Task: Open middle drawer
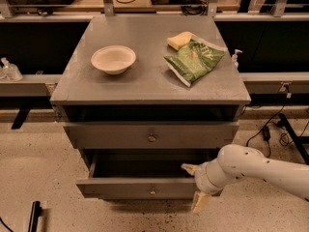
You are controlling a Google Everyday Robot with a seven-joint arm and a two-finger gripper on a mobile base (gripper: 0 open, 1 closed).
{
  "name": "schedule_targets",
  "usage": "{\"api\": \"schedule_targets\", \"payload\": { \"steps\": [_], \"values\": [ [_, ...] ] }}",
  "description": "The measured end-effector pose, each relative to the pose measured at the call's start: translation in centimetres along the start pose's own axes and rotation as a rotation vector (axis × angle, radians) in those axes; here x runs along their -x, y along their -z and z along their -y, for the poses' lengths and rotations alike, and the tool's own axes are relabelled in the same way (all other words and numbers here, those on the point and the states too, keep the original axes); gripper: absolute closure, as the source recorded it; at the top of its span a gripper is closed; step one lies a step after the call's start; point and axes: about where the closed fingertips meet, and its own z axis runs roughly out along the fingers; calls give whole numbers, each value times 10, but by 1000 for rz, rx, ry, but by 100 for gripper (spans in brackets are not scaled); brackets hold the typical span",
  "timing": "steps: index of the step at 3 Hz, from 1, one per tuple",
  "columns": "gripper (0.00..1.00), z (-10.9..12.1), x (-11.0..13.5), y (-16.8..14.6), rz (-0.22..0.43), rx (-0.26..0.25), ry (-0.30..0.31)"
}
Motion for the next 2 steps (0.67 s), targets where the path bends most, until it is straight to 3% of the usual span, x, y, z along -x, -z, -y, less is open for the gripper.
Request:
{"api": "schedule_targets", "payload": {
  "steps": [1, 2],
  "values": [
    [0, 21, -4, -14, -29, -5, 0],
    [0, 35, -16, -36, -54, 2, -26]
  ]
}}
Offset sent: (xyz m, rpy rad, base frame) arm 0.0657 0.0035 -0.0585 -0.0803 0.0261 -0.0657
